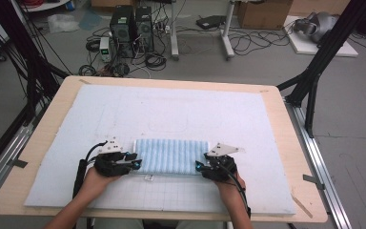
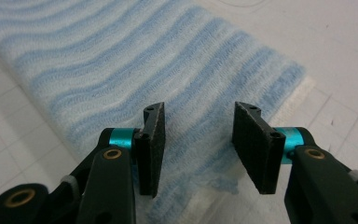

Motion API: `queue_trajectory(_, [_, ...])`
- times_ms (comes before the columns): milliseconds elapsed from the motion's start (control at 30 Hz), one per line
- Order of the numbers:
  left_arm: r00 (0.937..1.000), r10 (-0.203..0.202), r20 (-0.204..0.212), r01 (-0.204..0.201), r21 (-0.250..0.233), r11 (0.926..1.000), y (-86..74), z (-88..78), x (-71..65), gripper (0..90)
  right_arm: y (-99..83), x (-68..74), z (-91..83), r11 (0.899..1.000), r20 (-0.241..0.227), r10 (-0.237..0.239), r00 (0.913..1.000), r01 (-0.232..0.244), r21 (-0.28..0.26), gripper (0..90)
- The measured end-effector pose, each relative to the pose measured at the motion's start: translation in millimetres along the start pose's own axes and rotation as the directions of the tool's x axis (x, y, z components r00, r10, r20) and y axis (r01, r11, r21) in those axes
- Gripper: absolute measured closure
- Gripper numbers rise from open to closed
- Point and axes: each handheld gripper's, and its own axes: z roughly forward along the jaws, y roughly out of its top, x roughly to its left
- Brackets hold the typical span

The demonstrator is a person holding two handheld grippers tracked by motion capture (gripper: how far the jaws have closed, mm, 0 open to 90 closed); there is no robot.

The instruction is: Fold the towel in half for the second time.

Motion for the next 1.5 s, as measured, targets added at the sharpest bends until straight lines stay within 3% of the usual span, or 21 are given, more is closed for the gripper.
queue_trajectory(300, [1.0,-0.008,-0.005,0.008,0.007,0.9999,4.3,-3.4,8.3,61.7,-1.1,-6.5,-7.0,1.0,-0.003,-0.004,1.0,0.005,0.026,51.4])
queue_trajectory(433, [0.9984,-0.049,-0.027,0.048,-0.054,0.9974,7.9,-9.2,25.2,57.6,-2.0,-18.6,-17.0,0.999,0.0,0.018,0.9998,-0.018,-0.051,47.5])
queue_trajectory(600, [0.9953,-0.085,-0.047,0.076,-0.164,0.9836,12.5,-17.5,45.0,52.3,-1.7,-35.0,-27.6,0.989,0.035,0.065,0.9973,-0.059,-0.136,43.2])
queue_trajectory(700, [0.9955,-0.085,-0.041,0.074,-0.224,0.9718,16.1,-20.3,49.2,45.7,-2.7,-44.9,-28.8,0.987,0.057,0.082,0.995,-0.073,-0.143,39.2])
queue_trajectory(767, [0.9951,-0.098,-0.015,0.091,-0.259,0.9617,17.7,-20.7,52.3,39.4,-3.1,-48.5,-28.2,0.986,0.065,0.091,0.9938,-0.081,-0.144,34.5])
queue_trajectory(833, [0.992,-0.126,0.012,0.124,-0.266,0.9558,17.7,-19.4,55.5,30.3,-3.2,-52.5,-27.1,0.987,0.076,0.093,0.9927,-0.082,-0.141,28.8])
queue_trajectory(933, [0.9881,-0.152,-0.022,0.141,-0.268,0.9529,17.7,-19.6,57.7,23.7,-4.7,-55.8,-26.1,0.986,0.105,0.102,0.9892,-0.087,-0.139,18.4])
queue_trajectory(1067, [0.9876,-0.148,-0.052,0.127,-0.291,0.9484,17.8,-26.5,60.6,18.2,-9.3,-59.1,-30.2,0.986,0.098,0.094,0.9907,-0.079,-0.146,11.6])
queue_trajectory(1167, [0.9881,-0.137,-0.07,0.11,-0.3,0.9476,17.4,-30.3,61.9,18.3,-12.6,-60.1,-39.0,0.982,0.098,0.092,0.9909,-0.073,-0.176,11.7])
queue_trajectory(1367, [0.9897,-0.124,-0.071,0.096,-0.32,0.9425,17.5,-33.0,63.5,18.6,-18.6,-65.7,-53.6,0.968,0.132,0.115,0.9846,-0.081,-0.238,11.5])
queue_trajectory(1500, [0.9918,-0.107,-0.07,0.078,-0.328,0.9415,17.9,-35.3,62.5,19.3,-20.4,-68.3,-60.8,0.966,0.157,0.116,0.9807,-0.075,-0.247,11.5])
